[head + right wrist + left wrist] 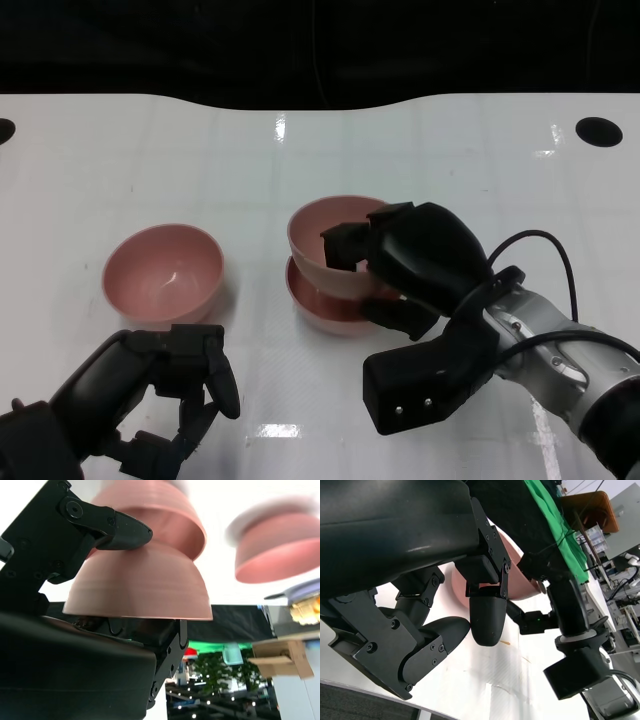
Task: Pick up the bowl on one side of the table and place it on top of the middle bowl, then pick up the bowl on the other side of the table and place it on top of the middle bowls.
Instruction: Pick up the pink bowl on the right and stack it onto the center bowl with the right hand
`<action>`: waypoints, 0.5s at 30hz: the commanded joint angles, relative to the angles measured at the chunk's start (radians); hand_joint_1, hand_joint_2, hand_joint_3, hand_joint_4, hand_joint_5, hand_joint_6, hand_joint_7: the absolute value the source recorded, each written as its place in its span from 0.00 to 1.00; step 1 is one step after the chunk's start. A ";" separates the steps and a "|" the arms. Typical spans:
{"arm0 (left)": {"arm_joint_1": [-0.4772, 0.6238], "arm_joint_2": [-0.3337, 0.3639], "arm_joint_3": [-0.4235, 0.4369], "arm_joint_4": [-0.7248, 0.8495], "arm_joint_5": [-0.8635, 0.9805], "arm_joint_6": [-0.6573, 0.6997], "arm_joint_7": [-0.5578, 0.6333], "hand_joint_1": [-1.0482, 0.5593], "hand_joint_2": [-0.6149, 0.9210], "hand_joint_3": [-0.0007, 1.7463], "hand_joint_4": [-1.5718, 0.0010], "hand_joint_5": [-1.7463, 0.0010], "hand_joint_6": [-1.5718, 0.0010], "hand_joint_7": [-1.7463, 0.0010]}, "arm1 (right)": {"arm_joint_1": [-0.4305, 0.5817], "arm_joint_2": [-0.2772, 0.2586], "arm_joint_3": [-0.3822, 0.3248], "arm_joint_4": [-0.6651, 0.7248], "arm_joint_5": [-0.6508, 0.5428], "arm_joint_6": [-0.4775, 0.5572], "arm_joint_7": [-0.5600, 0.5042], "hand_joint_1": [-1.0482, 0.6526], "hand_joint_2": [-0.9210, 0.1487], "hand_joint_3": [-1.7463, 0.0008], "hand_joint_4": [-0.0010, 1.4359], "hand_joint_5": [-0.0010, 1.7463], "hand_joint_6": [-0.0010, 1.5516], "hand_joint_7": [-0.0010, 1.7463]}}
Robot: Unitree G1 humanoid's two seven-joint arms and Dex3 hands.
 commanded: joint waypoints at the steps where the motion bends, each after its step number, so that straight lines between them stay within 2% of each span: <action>1: 0.007 0.005 0.002 0.000 0.003 -0.008 0.001 0.55 0.62 0.82 0.42 0.03 0.46 0.17 | -0.032 -0.005 0.008 0.029 0.002 0.016 0.017 0.49 0.42 0.56 0.63 0.93 0.58 0.61; 3: 0.008 0.004 0.002 0.000 -0.003 -0.007 -0.001 0.55 0.62 0.82 0.42 0.03 0.45 0.17 | -0.033 -0.010 0.011 0.027 0.003 0.024 0.041 0.45 0.26 0.74 0.63 0.74 0.67 0.33; 4: 0.008 0.003 0.003 0.002 -0.006 -0.009 -0.002 0.55 0.62 0.82 0.42 0.03 0.45 0.17 | -0.032 -0.018 0.015 0.013 0.002 0.038 0.077 0.44 0.21 0.79 0.64 0.69 0.69 0.27; 5: 0.008 0.002 0.003 0.003 -0.008 -0.010 -0.003 0.55 0.62 0.82 0.42 0.03 0.45 0.17 | -0.030 -0.023 0.017 0.001 0.001 0.048 0.105 0.40 0.14 0.82 0.57 0.57 0.62 0.18; 6: 0.009 0.002 0.004 0.003 -0.007 -0.007 -0.002 0.54 0.62 0.83 0.42 0.03 0.45 0.17 | -0.029 -0.031 0.021 -0.014 -0.003 0.061 0.139 0.37 0.06 0.87 0.54 0.42 0.58 0.10; 7: 0.009 0.003 0.004 0.002 -0.007 -0.004 -0.001 0.54 0.62 0.83 0.42 0.03 0.45 0.17 | -0.028 -0.037 0.024 -0.026 -0.006 0.070 0.163 0.34 0.03 0.87 0.50 0.33 0.53 0.05; 8: 0.008 0.003 0.004 0.004 -0.005 -0.008 -0.001 0.54 0.62 0.83 0.42 0.03 0.45 0.17 | -0.026 -0.043 0.028 -0.043 -0.009 0.083 0.195 0.32 0.02 0.88 0.48 0.29 0.51 0.03; 9: 0.006 0.003 0.004 0.007 -0.002 -0.012 0.000 0.54 0.62 0.83 0.42 0.03 0.45 0.18 | -0.025 -0.050 0.032 -0.061 -0.010 0.093 0.230 0.25 0.01 0.85 0.38 0.23 0.42 0.01; 10: 0.005 0.003 0.004 0.009 0.000 -0.015 0.000 0.54 0.61 0.83 0.42 0.03 0.45 0.18 | -0.024 -0.057 0.035 -0.078 -0.009 0.100 0.259 0.22 0.00 0.84 0.33 0.20 0.37 0.01; 12: 0.003 0.004 0.004 0.009 0.002 -0.016 0.001 0.53 0.61 0.83 0.42 0.03 0.45 0.18 | -0.016 -0.069 0.035 -0.118 0.001 0.110 0.315 0.15 0.00 0.82 0.25 0.15 0.28 0.00; 15: 0.002 0.003 0.004 0.005 0.002 -0.006 0.003 0.53 0.61 0.83 0.42 0.03 0.45 0.18 | 0.008 -0.088 0.023 -0.202 0.028 0.122 0.395 0.10 0.00 0.79 0.18 0.13 0.22 0.00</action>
